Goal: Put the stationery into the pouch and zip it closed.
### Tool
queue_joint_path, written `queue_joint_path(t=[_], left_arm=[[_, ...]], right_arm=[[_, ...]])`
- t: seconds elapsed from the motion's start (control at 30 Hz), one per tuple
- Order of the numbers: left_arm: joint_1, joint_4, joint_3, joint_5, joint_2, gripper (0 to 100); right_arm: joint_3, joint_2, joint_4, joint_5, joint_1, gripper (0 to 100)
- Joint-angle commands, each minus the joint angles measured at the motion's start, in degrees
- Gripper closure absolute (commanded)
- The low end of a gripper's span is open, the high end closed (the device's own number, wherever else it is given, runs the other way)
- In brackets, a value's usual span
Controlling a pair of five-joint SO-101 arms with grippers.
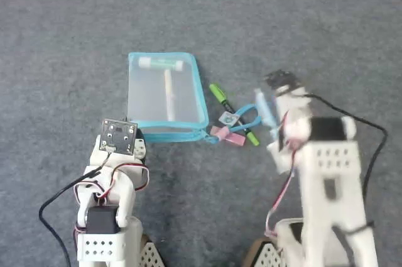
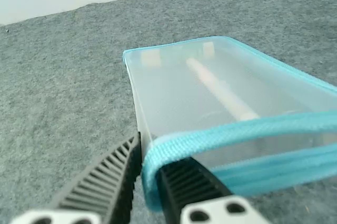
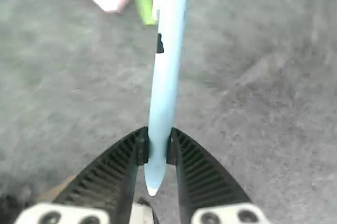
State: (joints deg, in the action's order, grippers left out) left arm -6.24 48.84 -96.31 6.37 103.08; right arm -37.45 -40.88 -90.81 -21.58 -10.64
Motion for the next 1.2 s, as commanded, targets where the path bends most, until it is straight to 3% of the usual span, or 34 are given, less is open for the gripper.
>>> queue_joint_path(t=[0.0,0.13,0.27,0.57,1.0,1.17], left_arm=[[-0.4,-1.7,0.7,0.3,1.1,99],[-0.4,-1.6,0.7,0.3,1.1,99],[-0.4,-1.6,0.7,0.3,1.1,99],[-0.4,-1.6,0.7,0.3,1.1,99],[0.2,-1.6,0.7,0.3,1.1,99],[4.7,-1.5,0.7,0.3,1.1,99]], right_arm=[[3.3,-7.3,-4.0,-0.3,-14.9,99.1],[3.3,-6.5,-4.2,1.8,-26.9,99.1],[3.4,-3.1,-3.0,2.1,-31.7,99.1],[10.1,9.1,-0.1,4.6,-31.9,99.1],[36.7,34.1,-0.1,13.5,-31.9,99.1],[52.4,46.8,-2.4,18.4,-32.0,99.1]])
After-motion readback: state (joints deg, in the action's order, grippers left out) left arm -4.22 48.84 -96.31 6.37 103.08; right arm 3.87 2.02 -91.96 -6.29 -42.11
